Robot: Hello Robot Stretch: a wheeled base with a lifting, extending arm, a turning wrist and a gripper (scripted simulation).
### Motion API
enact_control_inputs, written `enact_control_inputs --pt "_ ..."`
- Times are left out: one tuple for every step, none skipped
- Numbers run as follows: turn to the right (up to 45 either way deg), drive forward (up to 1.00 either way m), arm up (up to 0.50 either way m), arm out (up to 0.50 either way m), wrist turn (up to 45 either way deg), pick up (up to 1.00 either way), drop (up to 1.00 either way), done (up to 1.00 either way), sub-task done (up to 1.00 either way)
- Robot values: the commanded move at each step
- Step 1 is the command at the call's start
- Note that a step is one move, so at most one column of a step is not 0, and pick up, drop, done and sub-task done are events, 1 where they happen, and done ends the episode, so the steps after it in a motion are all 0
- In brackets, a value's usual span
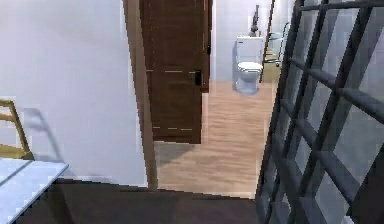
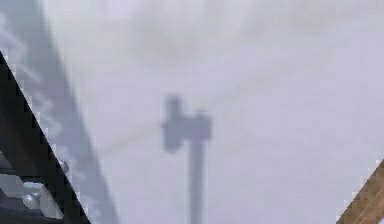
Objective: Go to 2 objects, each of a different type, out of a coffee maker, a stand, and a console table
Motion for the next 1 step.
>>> enact_control_inputs --pt "0.0 0.25 0.0 0.0 0.0 0.0 0.0 0.0 0.0"
